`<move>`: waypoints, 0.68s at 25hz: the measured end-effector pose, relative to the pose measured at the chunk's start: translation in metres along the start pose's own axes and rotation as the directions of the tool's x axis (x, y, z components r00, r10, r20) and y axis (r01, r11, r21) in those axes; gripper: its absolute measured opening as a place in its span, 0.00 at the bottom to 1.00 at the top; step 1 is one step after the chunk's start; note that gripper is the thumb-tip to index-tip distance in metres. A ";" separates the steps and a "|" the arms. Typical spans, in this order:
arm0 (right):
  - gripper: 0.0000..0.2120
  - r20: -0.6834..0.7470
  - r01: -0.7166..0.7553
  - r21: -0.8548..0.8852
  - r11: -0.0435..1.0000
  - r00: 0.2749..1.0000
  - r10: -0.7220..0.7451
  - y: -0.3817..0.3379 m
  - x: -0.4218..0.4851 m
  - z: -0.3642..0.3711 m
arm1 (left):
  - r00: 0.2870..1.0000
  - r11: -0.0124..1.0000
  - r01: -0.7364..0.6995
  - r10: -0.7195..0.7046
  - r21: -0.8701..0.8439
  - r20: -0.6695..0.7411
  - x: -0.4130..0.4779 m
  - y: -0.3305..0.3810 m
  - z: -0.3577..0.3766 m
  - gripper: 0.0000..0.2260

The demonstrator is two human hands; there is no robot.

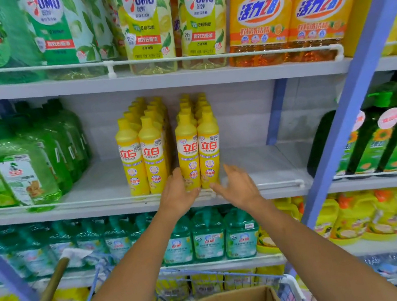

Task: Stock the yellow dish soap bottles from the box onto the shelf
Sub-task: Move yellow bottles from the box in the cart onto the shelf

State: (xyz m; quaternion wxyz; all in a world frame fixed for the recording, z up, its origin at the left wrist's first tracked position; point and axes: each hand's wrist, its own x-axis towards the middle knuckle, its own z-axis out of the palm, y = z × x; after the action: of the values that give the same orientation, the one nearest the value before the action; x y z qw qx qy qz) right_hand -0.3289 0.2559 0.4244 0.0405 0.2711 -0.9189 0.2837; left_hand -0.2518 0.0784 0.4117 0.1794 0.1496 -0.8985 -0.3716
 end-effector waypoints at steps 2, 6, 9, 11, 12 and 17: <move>0.28 0.064 0.022 -0.121 0.992 0.998 -0.014 -0.005 -0.024 -0.010 | 0.992 0.971 -0.098 0.077 0.218 0.101 -0.020 -0.004 -0.011 0.29; 0.37 0.217 0.107 -0.384 0.917 0.976 -0.024 -0.027 -0.087 -0.015 | 0.932 0.707 -0.331 0.143 0.625 0.333 -0.084 -0.004 -0.041 0.34; 0.40 0.311 0.208 -0.472 0.857 0.949 -0.059 -0.047 -0.140 0.002 | 0.910 0.666 -0.354 0.084 0.656 0.406 -0.142 -0.019 -0.047 0.38; 0.40 0.373 0.243 -0.483 0.841 0.926 -0.054 -0.054 -0.170 0.021 | 0.890 0.693 -0.355 0.045 0.628 0.453 -0.177 -0.035 -0.040 0.38; 0.40 0.397 0.255 -0.485 0.836 0.917 -0.050 -0.056 -0.182 0.032 | 0.880 0.704 -0.348 0.019 0.619 0.474 -0.193 -0.044 -0.036 0.38; 0.36 0.498 0.258 -0.421 0.869 0.867 -0.016 -0.048 -0.222 0.091 | 0.861 0.784 -0.238 -0.103 0.573 0.498 -0.245 -0.093 -0.017 0.37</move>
State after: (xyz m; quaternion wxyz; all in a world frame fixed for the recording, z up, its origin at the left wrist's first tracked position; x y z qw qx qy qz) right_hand -0.1079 0.2784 0.3214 -0.1020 0.3807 -0.9186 -0.0296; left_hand -0.0139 0.1034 0.3042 -0.1067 0.0639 -0.9893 -0.0762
